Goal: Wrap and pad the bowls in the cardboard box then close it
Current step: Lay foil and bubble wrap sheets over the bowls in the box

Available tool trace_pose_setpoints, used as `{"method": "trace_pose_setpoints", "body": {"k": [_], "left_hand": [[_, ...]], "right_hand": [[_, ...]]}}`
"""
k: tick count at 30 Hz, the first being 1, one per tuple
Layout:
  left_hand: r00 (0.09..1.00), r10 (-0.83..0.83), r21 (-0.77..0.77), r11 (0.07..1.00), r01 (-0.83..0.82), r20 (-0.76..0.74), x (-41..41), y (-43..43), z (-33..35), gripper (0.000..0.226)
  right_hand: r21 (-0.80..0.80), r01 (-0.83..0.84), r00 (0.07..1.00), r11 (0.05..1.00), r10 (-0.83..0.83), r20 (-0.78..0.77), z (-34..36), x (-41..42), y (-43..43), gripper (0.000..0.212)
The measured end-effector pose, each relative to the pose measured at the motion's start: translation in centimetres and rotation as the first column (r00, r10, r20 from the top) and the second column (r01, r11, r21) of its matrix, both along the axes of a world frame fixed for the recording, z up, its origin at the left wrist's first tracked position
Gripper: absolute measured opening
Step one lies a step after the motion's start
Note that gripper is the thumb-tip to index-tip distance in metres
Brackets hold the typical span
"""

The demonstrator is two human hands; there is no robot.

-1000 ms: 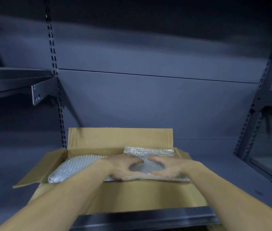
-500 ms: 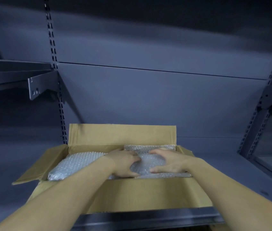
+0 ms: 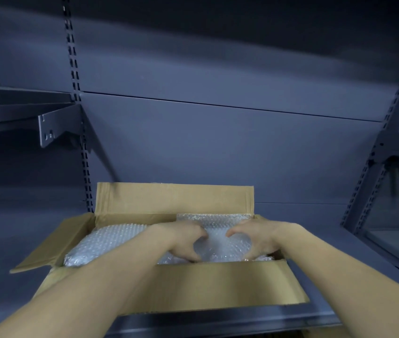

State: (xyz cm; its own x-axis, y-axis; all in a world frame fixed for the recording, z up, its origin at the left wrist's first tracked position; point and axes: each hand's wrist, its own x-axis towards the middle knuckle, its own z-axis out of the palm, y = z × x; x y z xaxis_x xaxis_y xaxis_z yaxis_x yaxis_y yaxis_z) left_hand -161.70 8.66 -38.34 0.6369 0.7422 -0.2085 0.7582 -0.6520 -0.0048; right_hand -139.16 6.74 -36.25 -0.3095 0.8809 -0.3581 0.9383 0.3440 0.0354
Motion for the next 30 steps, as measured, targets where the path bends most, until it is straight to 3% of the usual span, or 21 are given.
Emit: {"method": "trace_pose_setpoints", "body": {"k": [6, 10, 13, 19, 22, 26, 30], "left_hand": [[0.999, 0.036, -0.144, 0.989, -0.036, 0.000, 0.8, 0.1, 0.6, 0.074], [0.999, 0.044, -0.182, 0.982, -0.040, 0.023, 0.4, 0.0, 0.6, 0.077], [1.000, 0.029, -0.136, 0.990, -0.030, -0.008, 0.5, 0.0, 0.1, 0.082], [0.983, -0.056, 0.124, 0.989, 0.078, -0.173, 1.8, -0.7, -1.3, 0.075], [0.981, -0.053, 0.153, 0.985, 0.083, -0.188, 2.1, -0.7, -1.4, 0.077], [0.989, -0.071, 0.088, 0.993, 0.083, -0.130, 1.4, -0.5, -1.1, 0.078], [0.995, -0.041, -0.050, 0.998, 0.037, -0.090, 0.4, 0.0, -0.5, 0.084]], "right_hand": [[-0.102, 0.072, 0.997, 0.992, -0.070, 0.023, 1.2, 0.6, -0.3, 0.080], [-0.030, 0.012, 0.994, 0.999, -0.009, 0.109, -0.4, 0.4, 0.0, 0.076], [-0.003, -0.022, 0.990, 1.000, 0.022, 0.142, -0.7, 0.3, -0.1, 0.076], [0.094, -0.114, 0.964, 0.989, 0.087, 0.252, -1.4, -0.2, -0.5, 0.073], [0.105, -0.138, 0.960, 0.985, 0.106, 0.261, -1.5, -0.2, -0.4, 0.072], [0.072, -0.138, 0.974, 0.988, 0.122, 0.189, -0.6, 0.9, -0.4, 0.070], [0.068, -0.209, 0.937, 0.976, 0.180, 0.298, 0.5, 1.1, -0.8, 0.072]]}}
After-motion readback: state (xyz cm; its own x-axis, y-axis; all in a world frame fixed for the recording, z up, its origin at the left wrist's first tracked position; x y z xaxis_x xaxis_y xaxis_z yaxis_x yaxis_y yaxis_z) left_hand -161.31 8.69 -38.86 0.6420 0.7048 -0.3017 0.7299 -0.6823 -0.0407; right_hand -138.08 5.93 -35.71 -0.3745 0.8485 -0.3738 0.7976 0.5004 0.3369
